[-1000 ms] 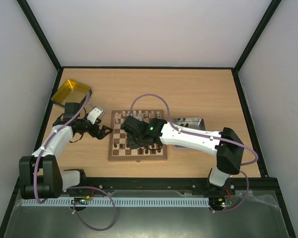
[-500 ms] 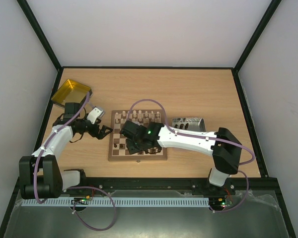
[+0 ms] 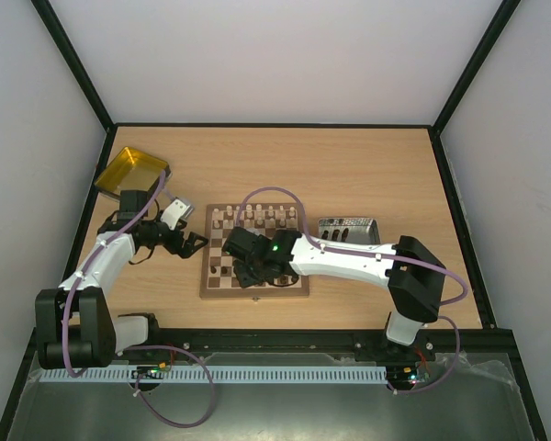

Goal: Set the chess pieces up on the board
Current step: Place the chess piece on the chessboard.

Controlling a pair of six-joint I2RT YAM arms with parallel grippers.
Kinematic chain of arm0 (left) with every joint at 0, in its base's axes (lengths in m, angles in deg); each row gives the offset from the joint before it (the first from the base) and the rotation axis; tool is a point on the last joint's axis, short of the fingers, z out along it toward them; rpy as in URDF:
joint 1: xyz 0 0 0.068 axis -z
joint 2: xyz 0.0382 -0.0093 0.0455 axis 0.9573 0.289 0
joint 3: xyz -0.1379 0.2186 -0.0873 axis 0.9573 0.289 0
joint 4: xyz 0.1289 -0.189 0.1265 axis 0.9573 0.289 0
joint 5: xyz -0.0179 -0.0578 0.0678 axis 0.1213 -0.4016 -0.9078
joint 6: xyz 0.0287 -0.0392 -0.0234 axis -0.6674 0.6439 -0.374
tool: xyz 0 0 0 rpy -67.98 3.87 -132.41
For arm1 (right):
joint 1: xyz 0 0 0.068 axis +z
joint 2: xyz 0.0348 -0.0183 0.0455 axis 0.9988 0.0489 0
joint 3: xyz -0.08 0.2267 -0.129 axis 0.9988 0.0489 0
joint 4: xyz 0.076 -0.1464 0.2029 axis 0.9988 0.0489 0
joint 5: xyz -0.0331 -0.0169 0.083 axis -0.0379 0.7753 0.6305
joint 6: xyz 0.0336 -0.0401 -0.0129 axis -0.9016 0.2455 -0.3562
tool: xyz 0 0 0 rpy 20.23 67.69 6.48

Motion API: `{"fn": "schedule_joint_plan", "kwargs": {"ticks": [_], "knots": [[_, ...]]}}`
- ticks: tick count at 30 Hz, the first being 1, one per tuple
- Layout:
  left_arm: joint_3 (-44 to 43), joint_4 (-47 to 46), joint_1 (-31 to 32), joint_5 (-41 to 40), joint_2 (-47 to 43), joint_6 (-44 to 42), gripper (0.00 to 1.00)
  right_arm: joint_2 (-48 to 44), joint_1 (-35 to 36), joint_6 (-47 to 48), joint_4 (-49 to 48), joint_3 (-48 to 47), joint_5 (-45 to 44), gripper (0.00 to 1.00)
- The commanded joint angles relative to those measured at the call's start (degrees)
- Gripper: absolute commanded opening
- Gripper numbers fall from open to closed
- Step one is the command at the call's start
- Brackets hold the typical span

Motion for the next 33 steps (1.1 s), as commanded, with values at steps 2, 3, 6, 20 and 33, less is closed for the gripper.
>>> {"fn": "schedule_joint_plan", "kwargs": {"ticks": [2, 3, 6, 20, 33], "knots": [[0.7, -0.3, 0.1, 0.4, -0.5, 0.0, 1.0, 0.8, 0.4, 0.7, -0.9, 1.0, -0.6, 0.02], [0.7, -0.3, 0.1, 0.4, -0.4, 0.0, 0.99, 0.8, 0.4, 0.7, -1.0, 1.0, -0.6, 0.02], [0.8, -0.3, 0.1, 0.4, -0.5, 0.0, 0.99, 0.9, 0.4, 0.7, -1.1, 1.2, -0.6, 0.02], [0.8, -0.4, 0.1, 0.5, -0.3, 0.0, 1.0, 1.2, 0.4, 0.6, -1.4, 1.9, -0.4, 0.03], [0.8, -0.3, 0.1, 0.5, -0.1, -0.1, 1.0, 1.5, 0.4, 0.8, -1.1, 1.6, -0.4, 0.08]]}}
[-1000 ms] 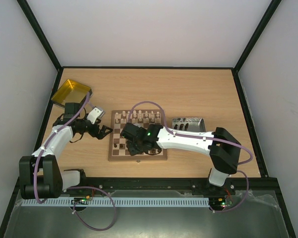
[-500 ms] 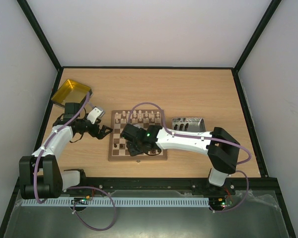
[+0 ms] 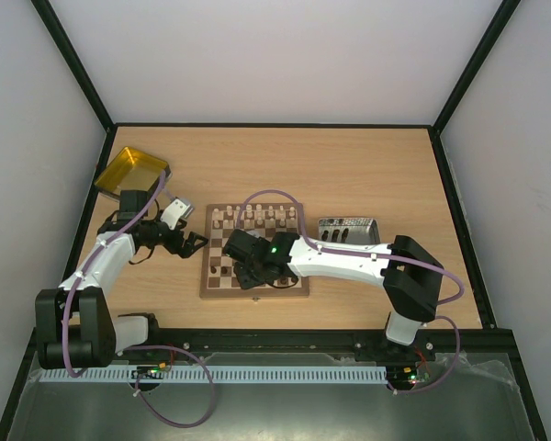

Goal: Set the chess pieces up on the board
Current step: Place the chess piece on the chessboard.

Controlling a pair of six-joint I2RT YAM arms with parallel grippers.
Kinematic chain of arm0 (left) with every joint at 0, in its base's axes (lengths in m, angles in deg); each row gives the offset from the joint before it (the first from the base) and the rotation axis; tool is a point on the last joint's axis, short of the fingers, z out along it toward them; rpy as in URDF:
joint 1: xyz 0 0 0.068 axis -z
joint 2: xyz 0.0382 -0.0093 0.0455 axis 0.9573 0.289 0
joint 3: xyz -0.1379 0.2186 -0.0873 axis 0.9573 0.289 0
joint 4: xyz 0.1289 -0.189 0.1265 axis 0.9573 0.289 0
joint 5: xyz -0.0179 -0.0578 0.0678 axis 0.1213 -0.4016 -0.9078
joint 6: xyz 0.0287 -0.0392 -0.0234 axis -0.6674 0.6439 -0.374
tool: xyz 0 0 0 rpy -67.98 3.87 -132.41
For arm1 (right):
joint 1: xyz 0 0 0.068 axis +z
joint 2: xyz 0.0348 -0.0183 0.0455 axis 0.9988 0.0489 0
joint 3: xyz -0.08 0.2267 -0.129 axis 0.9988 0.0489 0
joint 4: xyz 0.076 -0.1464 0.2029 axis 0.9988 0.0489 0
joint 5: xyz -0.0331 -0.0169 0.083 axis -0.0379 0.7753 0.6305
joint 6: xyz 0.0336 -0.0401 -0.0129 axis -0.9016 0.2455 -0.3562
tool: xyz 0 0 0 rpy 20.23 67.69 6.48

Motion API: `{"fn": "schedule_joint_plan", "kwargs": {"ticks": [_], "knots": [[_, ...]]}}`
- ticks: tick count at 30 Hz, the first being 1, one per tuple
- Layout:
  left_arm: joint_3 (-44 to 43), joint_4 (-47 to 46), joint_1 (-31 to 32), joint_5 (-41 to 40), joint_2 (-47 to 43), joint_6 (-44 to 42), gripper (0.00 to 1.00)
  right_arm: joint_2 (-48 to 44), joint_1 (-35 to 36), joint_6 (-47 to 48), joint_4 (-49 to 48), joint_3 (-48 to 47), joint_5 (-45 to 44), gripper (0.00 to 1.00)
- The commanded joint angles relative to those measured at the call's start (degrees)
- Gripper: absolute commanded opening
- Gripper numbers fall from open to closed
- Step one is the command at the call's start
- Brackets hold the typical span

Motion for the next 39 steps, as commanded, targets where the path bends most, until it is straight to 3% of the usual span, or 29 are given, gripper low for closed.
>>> {"fn": "schedule_joint_plan", "kwargs": {"ticks": [1, 39], "knots": [[0.7, 0.0, 0.1, 0.7, -0.1, -0.1, 1.0, 0.7, 0.4, 0.7, 0.4, 0.1, -0.4, 0.08], [0.8, 0.0, 0.1, 0.6, -0.5, -0.1, 0.99, 1.4, 0.5, 0.4, -0.5, 0.9, -0.2, 0.11]]}}
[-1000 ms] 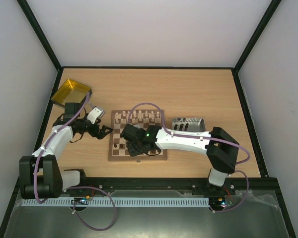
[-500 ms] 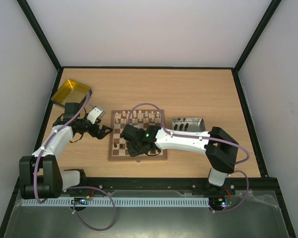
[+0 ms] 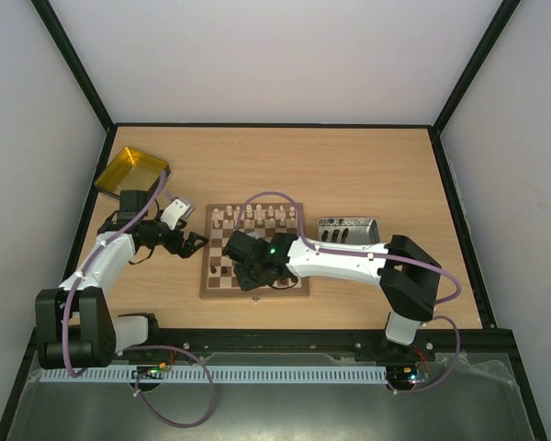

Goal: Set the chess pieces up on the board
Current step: Place the chess piece on the chessboard.

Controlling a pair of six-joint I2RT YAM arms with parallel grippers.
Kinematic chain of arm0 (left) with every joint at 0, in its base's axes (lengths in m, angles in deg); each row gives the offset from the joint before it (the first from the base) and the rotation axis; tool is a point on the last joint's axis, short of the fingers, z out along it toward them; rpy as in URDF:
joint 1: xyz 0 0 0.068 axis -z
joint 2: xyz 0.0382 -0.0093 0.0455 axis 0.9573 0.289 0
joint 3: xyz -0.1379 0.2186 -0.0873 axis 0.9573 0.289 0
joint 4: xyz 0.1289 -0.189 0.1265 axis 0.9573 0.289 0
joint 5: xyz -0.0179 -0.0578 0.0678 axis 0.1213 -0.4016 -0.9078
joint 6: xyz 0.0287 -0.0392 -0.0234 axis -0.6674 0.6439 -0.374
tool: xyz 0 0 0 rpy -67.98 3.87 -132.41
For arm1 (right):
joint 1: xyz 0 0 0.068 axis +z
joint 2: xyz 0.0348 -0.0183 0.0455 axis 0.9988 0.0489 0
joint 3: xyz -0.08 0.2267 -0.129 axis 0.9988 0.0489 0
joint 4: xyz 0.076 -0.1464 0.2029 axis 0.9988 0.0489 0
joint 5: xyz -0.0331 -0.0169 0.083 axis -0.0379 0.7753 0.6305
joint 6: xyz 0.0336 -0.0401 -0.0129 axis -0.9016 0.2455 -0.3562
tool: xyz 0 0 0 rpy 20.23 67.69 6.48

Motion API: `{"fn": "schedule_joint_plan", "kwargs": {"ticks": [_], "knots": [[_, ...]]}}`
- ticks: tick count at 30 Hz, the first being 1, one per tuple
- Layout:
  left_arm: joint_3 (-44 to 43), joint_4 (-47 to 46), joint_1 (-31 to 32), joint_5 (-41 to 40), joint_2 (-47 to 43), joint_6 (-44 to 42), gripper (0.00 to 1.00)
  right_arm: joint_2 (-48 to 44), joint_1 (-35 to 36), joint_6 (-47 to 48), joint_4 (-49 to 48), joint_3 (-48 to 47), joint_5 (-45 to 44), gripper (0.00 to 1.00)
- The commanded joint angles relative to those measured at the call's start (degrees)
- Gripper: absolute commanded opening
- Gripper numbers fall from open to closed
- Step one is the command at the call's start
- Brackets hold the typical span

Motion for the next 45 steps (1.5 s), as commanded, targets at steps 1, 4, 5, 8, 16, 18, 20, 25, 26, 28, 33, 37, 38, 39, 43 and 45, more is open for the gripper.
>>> {"fn": "schedule_joint_plan", "kwargs": {"ticks": [1, 4, 5, 8, 16, 18, 20, 25, 26, 28, 33, 37, 38, 39, 43, 45], "knots": [[0.8, 0.0, 0.1, 0.7, -0.5, -0.1, 1.0, 0.7, 0.5, 0.5, -0.2, 0.3, -0.9, 0.11], [0.7, -0.1, 0.1, 0.7, -0.3, -0.1, 0.99, 0.8, 0.4, 0.6, 0.0, 0.0, -1.2, 0.11], [0.7, -0.1, 0.1, 0.7, -0.3, -0.1, 1.0, 0.9, 0.4, 0.6, 0.0, 0.0, -1.2, 0.1], [0.7, -0.1, 0.1, 0.7, -0.2, -0.1, 0.99, 1.2, 0.4, 0.8, 0.1, -0.3, -1.3, 0.1], [0.8, -0.1, 0.1, 0.7, 0.0, -0.2, 1.0, 2.2, 0.4, 1.5, 0.5, -1.4, -1.6, 0.1], [0.8, -0.1, 0.1, 0.7, 0.0, -0.2, 1.0, 2.4, 0.4, 1.7, 0.6, -1.8, -1.6, 0.1], [0.7, -0.1, 0.1, 0.7, 0.1, -0.2, 0.99, 2.4, 0.4, 1.7, 0.7, -2.1, -1.9, 0.1], [0.7, -0.2, 0.1, 0.7, 0.2, -0.3, 1.0, 2.5, 0.4, 1.9, 0.7, -2.2, -2.0, 0.1], [0.8, -0.1, 0.2, 0.7, 0.3, -0.3, 1.0, 2.5, 0.4, 1.9, 0.7, -2.1, -2.0, 0.1], [0.7, -0.1, 0.1, 0.7, 0.4, -0.3, 0.99, 2.4, 0.4, 1.9, 0.5, -2.1, -1.9, 0.09], [0.8, 0.0, 0.1, 0.7, 0.4, -0.3, 1.0, 2.2, 0.4, 1.9, 0.2, -1.9, -1.8, 0.09], [0.8, 0.0, 0.1, 0.7, 0.4, -0.4, 1.0, 2.2, 0.4, 1.8, 0.0, -1.8, -1.8, 0.1], [0.8, 0.0, 0.1, 0.7, 0.4, -0.3, 1.0, 2.2, 0.4, 1.7, 0.0, -1.9, -1.9, 0.1], [0.7, 0.0, 0.1, 0.7, 0.4, -0.3, 1.0, 2.2, 0.4, 1.7, -0.1, -1.9, -1.9, 0.1], [0.7, 0.0, 0.1, 0.7, 0.5, -0.4, 0.99, 2.1, 0.4, 1.7, -0.2, -1.8, -1.9, 0.1], [0.8, 0.0, 0.1, 0.8, 0.5, -0.4, 0.99, 1.9, 0.4, 1.6, -0.3, -1.6, -2.0, 0.1]]}}
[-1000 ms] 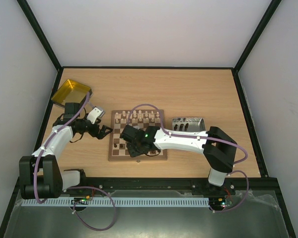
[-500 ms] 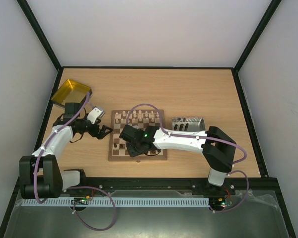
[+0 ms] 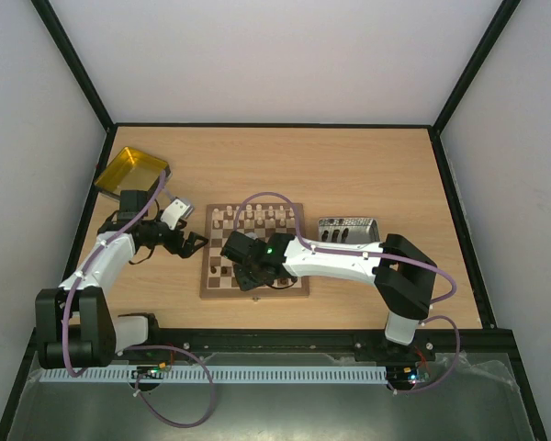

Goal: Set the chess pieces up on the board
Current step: Place the chess piece on the chessboard.

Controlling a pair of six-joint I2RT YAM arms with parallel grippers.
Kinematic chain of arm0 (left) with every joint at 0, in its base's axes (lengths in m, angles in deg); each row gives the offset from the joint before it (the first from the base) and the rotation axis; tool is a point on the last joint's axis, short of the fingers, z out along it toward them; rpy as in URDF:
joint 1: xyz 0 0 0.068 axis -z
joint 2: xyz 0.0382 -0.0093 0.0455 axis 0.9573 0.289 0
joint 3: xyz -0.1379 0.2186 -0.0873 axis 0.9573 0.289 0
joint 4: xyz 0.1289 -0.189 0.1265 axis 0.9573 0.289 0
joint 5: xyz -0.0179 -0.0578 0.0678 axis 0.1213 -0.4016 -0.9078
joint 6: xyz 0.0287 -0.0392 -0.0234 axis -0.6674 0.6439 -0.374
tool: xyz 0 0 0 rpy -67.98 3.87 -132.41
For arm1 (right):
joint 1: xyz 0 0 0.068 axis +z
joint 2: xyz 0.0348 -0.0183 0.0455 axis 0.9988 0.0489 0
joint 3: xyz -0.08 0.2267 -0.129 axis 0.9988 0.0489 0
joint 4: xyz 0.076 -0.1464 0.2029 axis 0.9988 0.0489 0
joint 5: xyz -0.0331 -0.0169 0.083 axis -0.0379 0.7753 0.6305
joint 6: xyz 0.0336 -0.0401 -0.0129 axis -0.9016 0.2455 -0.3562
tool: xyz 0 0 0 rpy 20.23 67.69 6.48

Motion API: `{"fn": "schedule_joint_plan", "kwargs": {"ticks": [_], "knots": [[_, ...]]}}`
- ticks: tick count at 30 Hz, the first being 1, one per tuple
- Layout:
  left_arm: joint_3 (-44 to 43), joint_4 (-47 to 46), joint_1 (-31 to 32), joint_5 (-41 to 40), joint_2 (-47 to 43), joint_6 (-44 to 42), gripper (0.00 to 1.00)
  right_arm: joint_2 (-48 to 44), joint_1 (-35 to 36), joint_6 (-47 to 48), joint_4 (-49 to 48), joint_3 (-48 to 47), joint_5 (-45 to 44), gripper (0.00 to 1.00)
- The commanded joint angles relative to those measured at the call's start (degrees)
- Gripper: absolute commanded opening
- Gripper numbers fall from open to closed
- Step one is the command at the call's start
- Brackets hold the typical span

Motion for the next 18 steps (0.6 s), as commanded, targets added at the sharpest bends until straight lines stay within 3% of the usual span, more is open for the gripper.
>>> {"fn": "schedule_joint_plan", "kwargs": {"ticks": [1, 18], "knots": [[0.8, 0.0, 0.1, 0.7, 0.3, -0.4, 1.0, 0.3, 0.4, 0.3, -0.3, -0.9, -1.4, 0.1], [0.8, 0.0, 0.1, 0.7, 0.4, -0.4, 0.99, 0.0, 0.4, 0.0, -1.0, -0.8, -1.4, 0.07]]}}
